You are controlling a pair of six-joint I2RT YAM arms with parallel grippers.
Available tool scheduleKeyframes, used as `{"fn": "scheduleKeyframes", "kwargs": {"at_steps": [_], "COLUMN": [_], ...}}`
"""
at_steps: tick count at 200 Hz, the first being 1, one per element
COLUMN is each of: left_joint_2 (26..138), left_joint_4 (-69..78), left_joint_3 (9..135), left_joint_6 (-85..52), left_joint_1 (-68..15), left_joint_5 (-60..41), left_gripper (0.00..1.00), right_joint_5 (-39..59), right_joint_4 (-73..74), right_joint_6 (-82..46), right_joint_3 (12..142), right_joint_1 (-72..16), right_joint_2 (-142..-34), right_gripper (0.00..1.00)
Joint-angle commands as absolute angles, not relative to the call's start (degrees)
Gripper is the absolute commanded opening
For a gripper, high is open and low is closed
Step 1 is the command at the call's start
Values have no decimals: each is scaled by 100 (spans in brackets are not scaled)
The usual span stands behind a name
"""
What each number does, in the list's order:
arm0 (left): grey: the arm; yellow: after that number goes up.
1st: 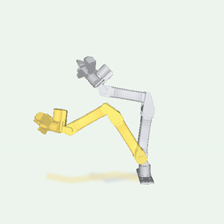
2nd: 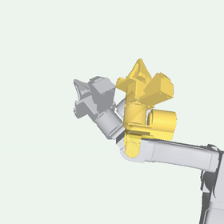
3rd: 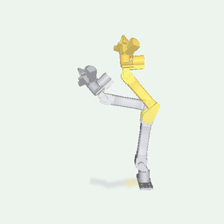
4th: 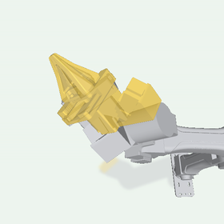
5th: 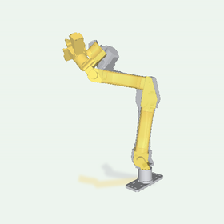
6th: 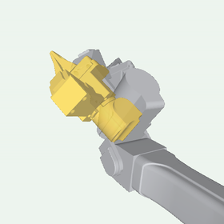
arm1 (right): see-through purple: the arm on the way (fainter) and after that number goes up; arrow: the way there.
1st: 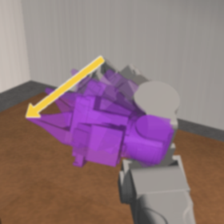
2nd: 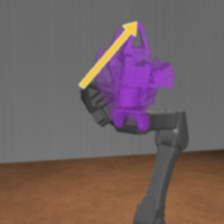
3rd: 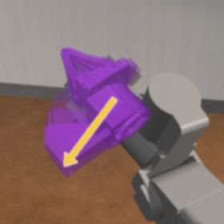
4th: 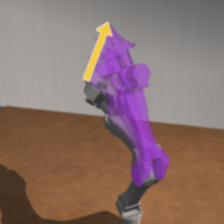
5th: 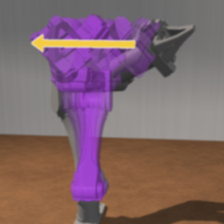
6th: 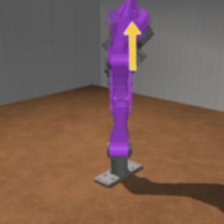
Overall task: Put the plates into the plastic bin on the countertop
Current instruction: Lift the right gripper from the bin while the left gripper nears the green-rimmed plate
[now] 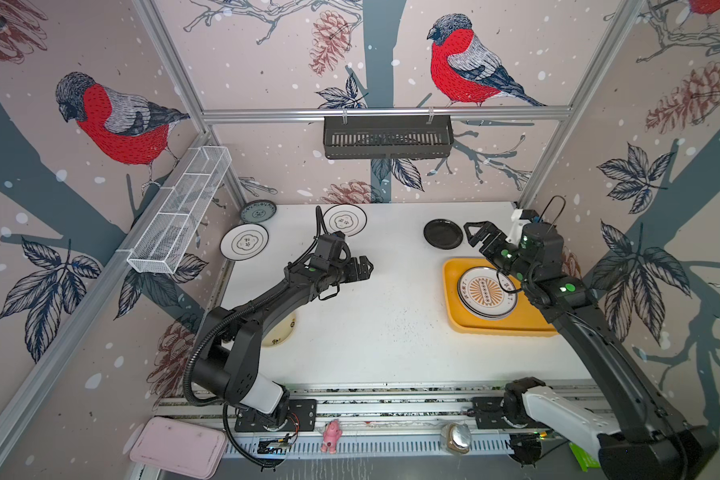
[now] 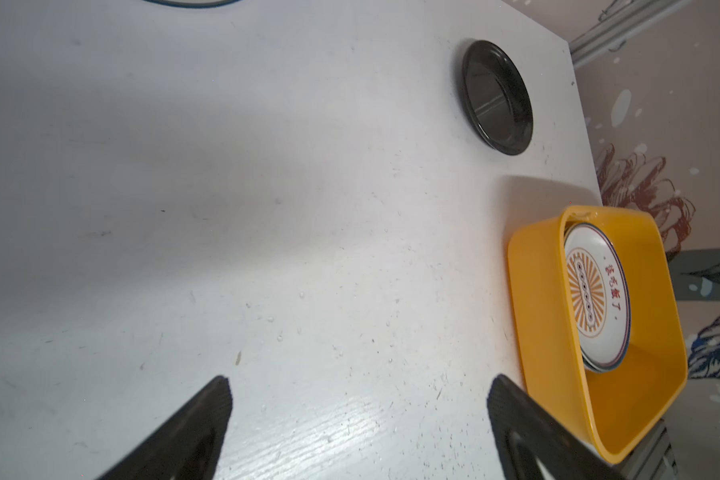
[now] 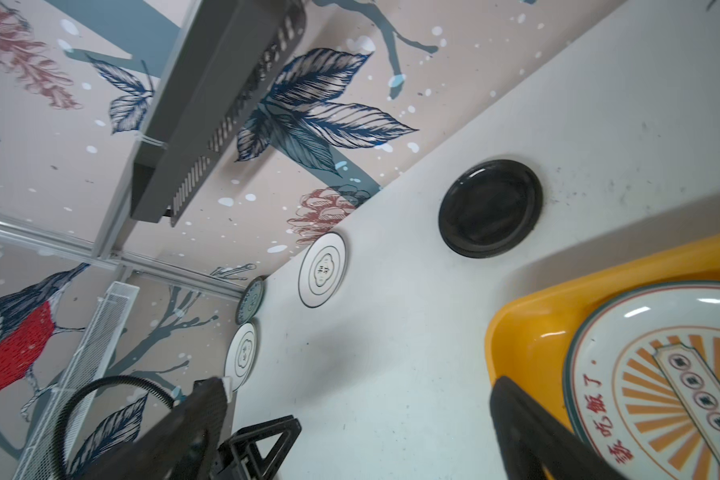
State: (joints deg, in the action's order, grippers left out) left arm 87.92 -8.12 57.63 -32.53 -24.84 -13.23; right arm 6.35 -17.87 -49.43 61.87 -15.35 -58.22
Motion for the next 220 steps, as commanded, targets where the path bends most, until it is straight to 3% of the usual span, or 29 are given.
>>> {"fn": "scheduleKeyframes", "kwargs": {"at_steps": [1, 220], "left_joint_2": [8931, 9510], "left_joint_4": [-727, -1029], "left_joint_3": [6032, 6520], "left_joint_6": [-3570, -3655], "left_joint_1": [-2454, -2320], "left_joint_5": [-880, -237], "left_gripper": [96, 96], "right_joint_5": [556, 195], "right_joint_4": [-1718, -1648], "right_joint_6": [-4913, -4588], "right_joint_3": [6302, 6108], "right_joint_1": [-1597, -1374], "right_joint_2": [-5858, -5528], "right_gripper": [100, 100]}}
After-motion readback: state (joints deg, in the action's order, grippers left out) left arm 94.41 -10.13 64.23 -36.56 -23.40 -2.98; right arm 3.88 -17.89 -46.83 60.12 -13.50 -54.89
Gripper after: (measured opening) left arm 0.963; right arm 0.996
